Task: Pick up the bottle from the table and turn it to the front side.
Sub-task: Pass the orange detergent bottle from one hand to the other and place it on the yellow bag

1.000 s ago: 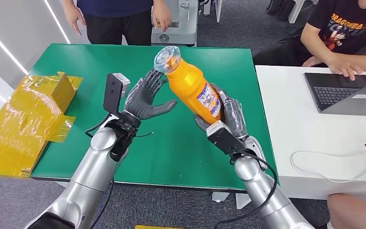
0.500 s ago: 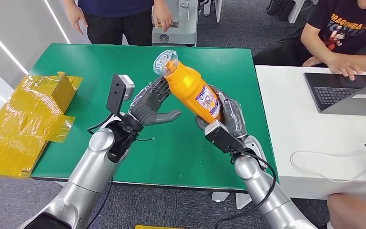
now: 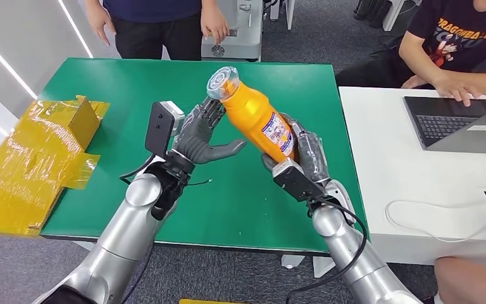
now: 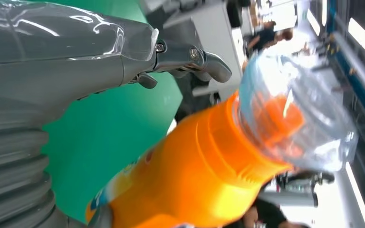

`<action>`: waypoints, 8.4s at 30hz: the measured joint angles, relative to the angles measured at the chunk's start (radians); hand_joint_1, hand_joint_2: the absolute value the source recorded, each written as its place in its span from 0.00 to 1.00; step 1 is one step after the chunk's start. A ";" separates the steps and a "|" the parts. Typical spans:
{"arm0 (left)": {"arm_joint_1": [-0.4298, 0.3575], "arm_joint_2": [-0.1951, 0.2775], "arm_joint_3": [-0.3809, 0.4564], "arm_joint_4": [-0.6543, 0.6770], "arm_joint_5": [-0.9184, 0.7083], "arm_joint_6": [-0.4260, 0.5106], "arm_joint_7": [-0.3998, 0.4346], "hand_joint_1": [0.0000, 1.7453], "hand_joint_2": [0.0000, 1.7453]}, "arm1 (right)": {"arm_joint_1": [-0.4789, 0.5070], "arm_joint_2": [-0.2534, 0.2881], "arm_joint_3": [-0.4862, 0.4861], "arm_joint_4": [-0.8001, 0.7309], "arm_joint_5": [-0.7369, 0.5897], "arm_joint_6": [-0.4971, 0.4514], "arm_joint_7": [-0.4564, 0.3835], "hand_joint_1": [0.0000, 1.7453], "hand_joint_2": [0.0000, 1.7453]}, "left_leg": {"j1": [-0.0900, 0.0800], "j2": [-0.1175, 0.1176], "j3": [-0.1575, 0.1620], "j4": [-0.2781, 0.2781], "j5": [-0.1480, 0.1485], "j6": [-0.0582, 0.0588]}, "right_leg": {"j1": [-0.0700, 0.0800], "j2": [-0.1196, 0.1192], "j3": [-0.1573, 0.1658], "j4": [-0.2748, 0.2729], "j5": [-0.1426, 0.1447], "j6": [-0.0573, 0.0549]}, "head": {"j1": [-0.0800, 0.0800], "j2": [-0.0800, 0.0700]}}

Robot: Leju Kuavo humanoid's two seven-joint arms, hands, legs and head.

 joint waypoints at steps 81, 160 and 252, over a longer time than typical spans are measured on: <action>-0.068 -0.095 0.019 0.101 0.099 0.093 0.035 1.00 1.00 | -0.144 0.186 0.012 0.300 -0.011 -0.037 -0.007 0.24 1.00 | 0.000 0.000 0.000 0.000 0.000 0.000 | 0.000 0.000 0.000 0.000 0.000 0.000 | 0.000 0.000; -0.249 0.393 0.176 0.167 -0.767 0.136 -0.021 1.00 1.00 | 0.484 0.037 0.097 -0.910 -0.211 -0.167 0.124 0.00 1.00 | 0.001 0.002 0.000 -0.001 0.000 -0.002 | 0.001 0.003 -0.002 0.001 -0.002 -0.002 | 0.000 0.000; -0.173 0.505 -0.198 0.738 -1.254 0.302 -0.138 1.00 1.00 | 0.475 0.013 0.089 -0.982 -0.154 -0.120 0.220 0.00 1.00 | 0.001 0.003 0.000 -0.002 -0.001 -0.003 | 0.001 0.003 -0.003 0.001 -0.003 -0.005 | 0.000 0.000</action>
